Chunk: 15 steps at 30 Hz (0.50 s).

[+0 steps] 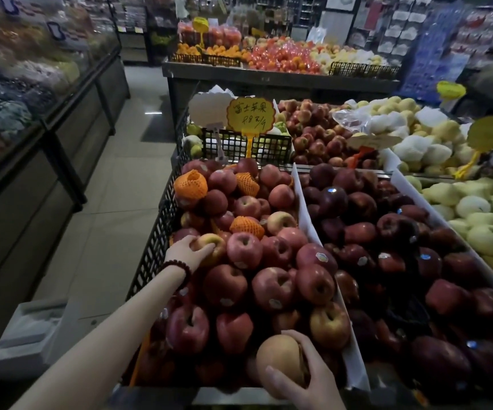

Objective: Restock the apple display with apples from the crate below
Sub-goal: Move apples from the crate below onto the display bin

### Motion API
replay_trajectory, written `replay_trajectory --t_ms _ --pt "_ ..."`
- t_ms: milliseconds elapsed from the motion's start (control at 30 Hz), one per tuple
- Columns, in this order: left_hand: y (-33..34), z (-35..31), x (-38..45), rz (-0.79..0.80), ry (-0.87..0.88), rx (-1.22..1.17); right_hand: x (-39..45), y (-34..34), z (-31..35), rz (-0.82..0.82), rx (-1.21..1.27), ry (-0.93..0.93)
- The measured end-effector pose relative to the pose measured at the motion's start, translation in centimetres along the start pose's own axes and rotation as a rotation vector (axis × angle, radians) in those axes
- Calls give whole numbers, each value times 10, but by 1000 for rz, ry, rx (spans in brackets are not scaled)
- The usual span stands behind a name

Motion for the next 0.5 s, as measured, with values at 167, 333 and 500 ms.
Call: replay_trajectory --t_ms 167,333,500 --pt "-7 -2 -17 49 44 -22 10 5 26 -9 -39 -77" --pt "-51 11 -57 -129 182 -307 43 35 93 39 -148 -175" --pt "-78 42 -89 -236 198 -385 101 107 144 101 -409 -320"
Point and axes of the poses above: each hand's wrist, its own x-axis towards the middle knuckle, its own y-axis out of the palm, z = x × y, the point moved 9 cm from there along x, towards the middle knuckle, and after that the axes turned 14 degrees about z, right-handed, at the moved point
